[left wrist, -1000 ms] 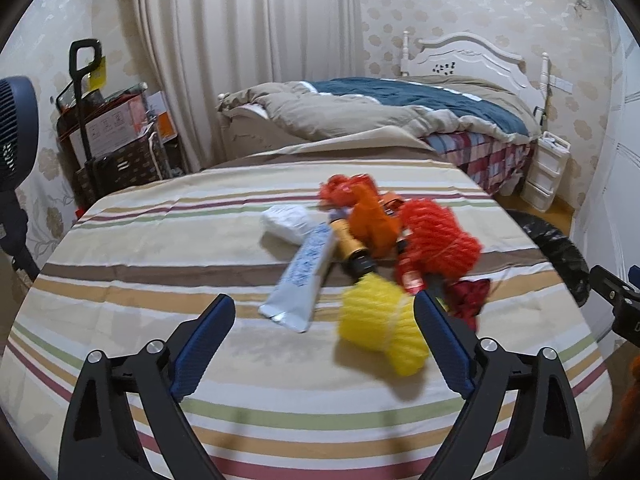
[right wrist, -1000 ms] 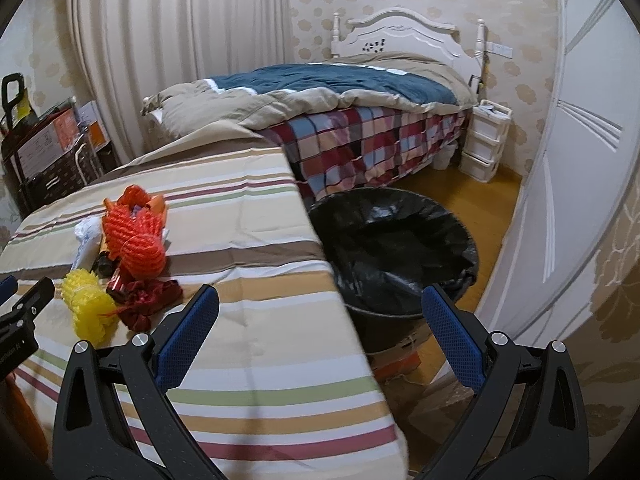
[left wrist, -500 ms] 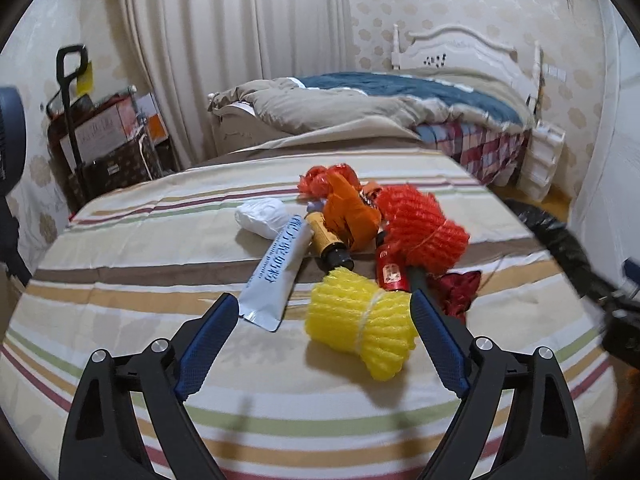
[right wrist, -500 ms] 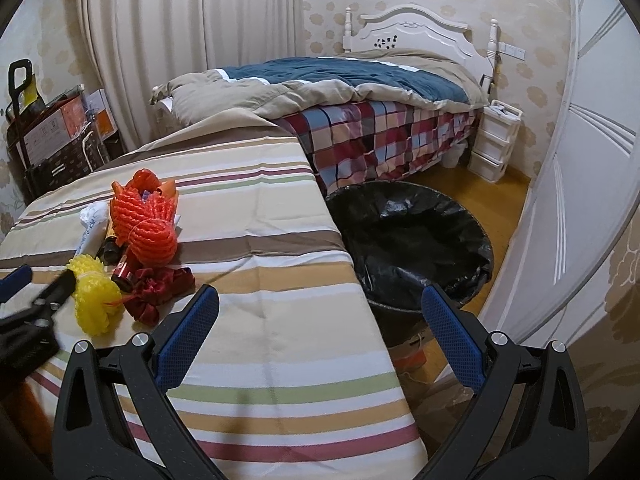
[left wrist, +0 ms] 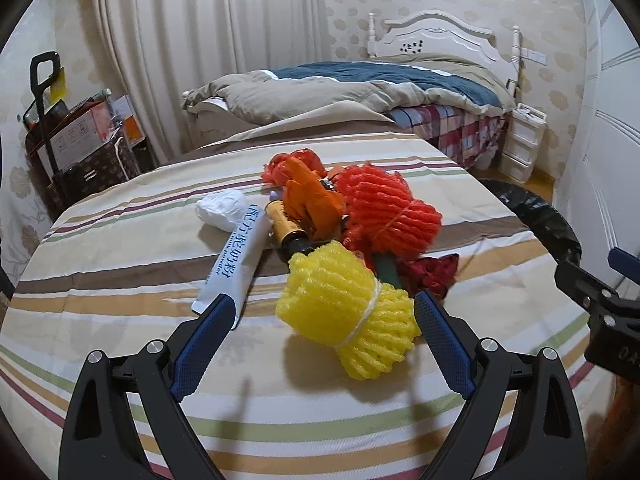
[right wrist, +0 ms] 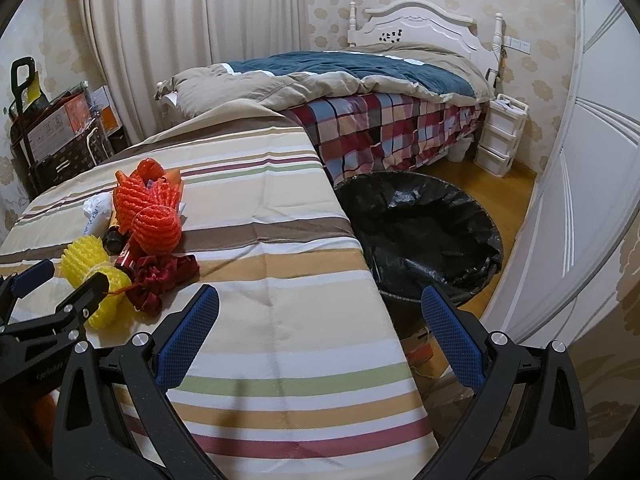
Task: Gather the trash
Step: 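Grasp the yellow foam net with the left tool while the right tool grasps the dark red ribbon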
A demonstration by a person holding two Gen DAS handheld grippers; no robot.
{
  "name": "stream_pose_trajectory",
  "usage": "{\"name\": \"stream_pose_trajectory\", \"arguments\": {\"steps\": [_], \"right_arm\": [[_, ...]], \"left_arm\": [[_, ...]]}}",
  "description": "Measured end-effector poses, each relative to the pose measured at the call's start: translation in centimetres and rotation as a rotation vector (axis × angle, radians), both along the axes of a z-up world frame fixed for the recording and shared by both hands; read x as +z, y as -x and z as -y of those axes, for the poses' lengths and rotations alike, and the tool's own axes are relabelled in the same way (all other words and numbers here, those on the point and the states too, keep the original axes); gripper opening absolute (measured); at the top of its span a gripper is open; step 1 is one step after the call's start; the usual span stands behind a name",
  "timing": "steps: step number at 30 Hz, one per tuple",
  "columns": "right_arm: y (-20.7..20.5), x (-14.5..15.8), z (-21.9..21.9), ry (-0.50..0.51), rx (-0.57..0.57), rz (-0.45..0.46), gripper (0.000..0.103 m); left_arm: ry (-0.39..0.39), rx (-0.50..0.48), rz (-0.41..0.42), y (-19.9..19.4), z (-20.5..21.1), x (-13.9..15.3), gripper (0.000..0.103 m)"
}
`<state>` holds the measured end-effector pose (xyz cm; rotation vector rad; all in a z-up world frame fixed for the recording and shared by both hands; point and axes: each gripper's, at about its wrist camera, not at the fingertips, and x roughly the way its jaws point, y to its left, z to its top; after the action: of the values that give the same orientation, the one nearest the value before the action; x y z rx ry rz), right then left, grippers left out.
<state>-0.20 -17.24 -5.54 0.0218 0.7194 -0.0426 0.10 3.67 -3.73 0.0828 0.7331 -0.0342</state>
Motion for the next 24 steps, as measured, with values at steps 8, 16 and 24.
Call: {"name": "stream_pose_trajectory", "arguments": {"steps": [8,16,24], "right_arm": [[-0.1,-0.1,0.0,-0.004,0.001,-0.006,0.099],[-0.2,-0.1,-0.8,-0.011,0.019,-0.011,0.099],[-0.5,-0.1,-4.5,-0.004,0.113,-0.023,0.098]], "left_arm": [[0.024,-0.041,-0.041,-0.3,0.1,-0.6,0.069],[0.060,-0.078,-0.038,0.6,-0.5,-0.2,0.053],[0.086,-0.029,-0.013,2.1,-3.7,0.9,0.052]]}}
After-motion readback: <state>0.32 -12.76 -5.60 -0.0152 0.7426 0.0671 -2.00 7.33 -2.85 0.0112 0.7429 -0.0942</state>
